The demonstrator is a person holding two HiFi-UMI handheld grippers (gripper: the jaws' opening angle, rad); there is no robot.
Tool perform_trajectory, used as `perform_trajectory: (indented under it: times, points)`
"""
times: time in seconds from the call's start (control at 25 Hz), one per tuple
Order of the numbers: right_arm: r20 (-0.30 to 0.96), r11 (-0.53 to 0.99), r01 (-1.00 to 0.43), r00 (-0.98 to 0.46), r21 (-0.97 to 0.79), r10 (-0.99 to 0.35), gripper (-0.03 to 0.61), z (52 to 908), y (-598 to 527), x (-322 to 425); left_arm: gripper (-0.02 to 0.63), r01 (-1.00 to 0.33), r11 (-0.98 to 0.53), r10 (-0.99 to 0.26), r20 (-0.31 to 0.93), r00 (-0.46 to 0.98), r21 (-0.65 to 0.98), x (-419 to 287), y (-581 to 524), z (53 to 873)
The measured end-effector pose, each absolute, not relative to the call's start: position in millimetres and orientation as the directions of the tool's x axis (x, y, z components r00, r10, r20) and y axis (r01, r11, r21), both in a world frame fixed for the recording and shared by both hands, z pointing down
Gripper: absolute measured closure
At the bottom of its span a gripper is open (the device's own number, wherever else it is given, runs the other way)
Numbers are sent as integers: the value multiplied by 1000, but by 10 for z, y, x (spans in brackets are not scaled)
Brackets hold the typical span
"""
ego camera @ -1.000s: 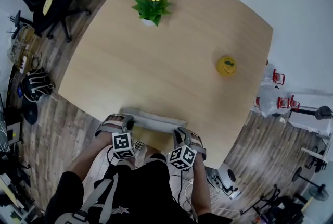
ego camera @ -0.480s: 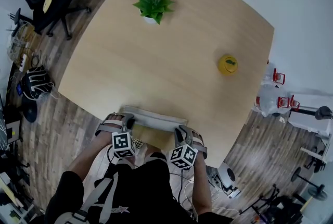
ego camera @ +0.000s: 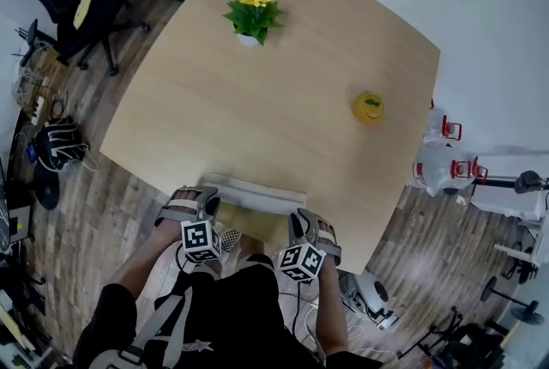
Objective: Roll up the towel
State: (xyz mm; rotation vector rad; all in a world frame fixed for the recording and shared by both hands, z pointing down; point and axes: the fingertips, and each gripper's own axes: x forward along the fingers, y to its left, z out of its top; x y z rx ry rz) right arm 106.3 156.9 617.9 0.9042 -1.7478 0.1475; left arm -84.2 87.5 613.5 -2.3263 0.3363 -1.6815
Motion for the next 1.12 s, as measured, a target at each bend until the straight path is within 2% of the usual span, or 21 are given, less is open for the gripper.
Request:
perform_trajectory:
  times: [0.44, 0.8, 1.12]
  points:
    - [863, 707, -616, -87, 346, -498, 479, 6239, 1859, 923, 488, -14, -941, -321, 881, 348, -338, -797, 1189, 6160]
    - [855, 702, -605, -67, 375, -514, 429, 6400, 1799, 943, 463, -2, -941, -318, 882, 348, -339, -764, 1189, 6349]
    - [858, 707, -597, -61, 379, -511, 426, 6509, 1690, 988, 463, 21, -944, -304, 890, 339, -330, -696, 1060, 6463]
